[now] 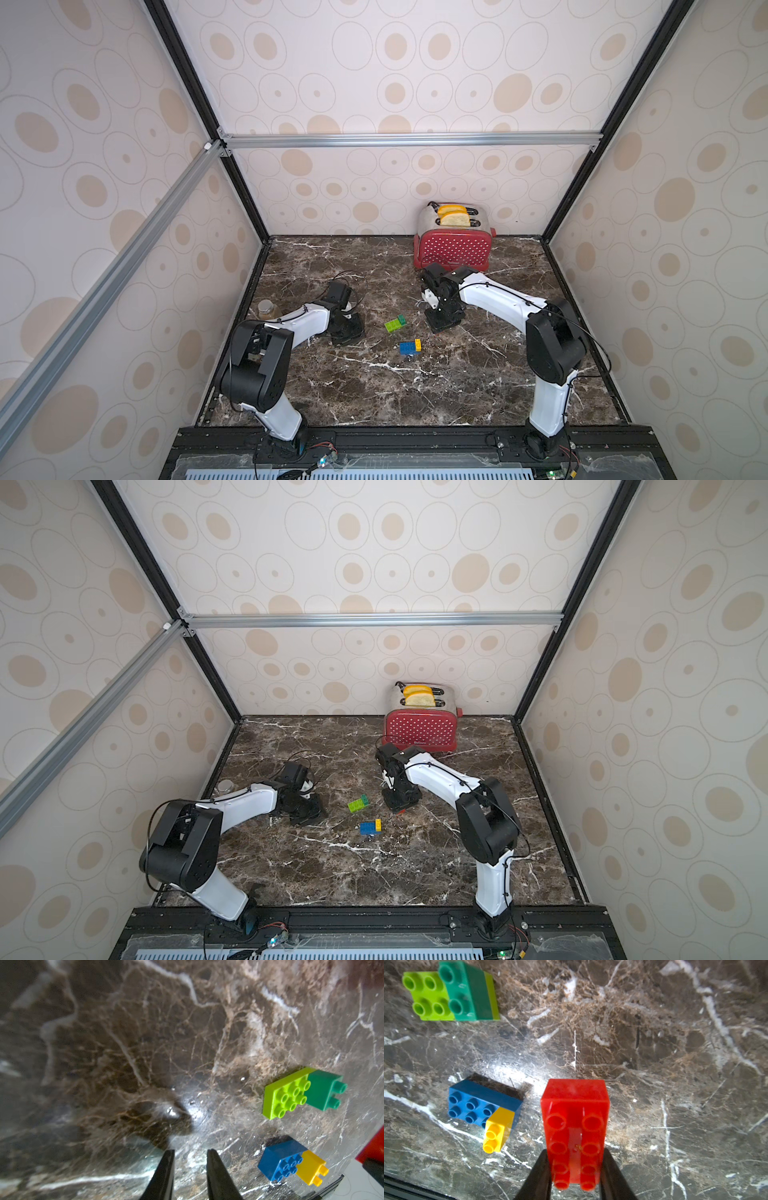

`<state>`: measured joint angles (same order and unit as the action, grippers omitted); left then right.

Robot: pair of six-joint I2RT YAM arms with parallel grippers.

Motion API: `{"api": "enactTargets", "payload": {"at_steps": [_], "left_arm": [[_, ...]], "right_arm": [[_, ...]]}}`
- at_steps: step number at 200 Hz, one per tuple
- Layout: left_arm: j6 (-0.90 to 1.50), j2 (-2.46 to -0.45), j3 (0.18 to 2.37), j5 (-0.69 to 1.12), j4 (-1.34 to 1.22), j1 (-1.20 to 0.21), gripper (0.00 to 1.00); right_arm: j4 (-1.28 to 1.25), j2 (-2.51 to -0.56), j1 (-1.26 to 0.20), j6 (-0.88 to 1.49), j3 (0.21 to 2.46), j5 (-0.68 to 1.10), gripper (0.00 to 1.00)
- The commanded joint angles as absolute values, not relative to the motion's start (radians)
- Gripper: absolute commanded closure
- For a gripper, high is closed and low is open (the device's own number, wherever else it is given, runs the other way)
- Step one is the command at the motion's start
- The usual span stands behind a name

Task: Assemble the number 5 with lego
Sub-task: Pick up the lego brick from the center of the board.

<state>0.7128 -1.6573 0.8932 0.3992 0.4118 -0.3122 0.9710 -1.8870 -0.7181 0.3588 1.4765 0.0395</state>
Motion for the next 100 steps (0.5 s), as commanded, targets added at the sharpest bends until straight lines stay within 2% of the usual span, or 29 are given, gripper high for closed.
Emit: {"api": "enactTargets", "payload": {"at_steps": [1,32,100], "left_arm": [[0.734,-1.699,0.95,0.382,0.397,-0.331,0.75],[0.744,-1.766,0.999,0.397,0.39,-0.342,0.82],[0.775,-1.858,1.067,0.408,0.361,-0.391,0.82]], "right_arm": [[0.973,-1.841,-0.71,0.371,1.44,0.023,0.67],[0.963,-1.799,-0.702,0.377,1.404,0.02,0.67],[0.942,-1.767,-0.685,0.39,1.347,0.026,0.67]]}}
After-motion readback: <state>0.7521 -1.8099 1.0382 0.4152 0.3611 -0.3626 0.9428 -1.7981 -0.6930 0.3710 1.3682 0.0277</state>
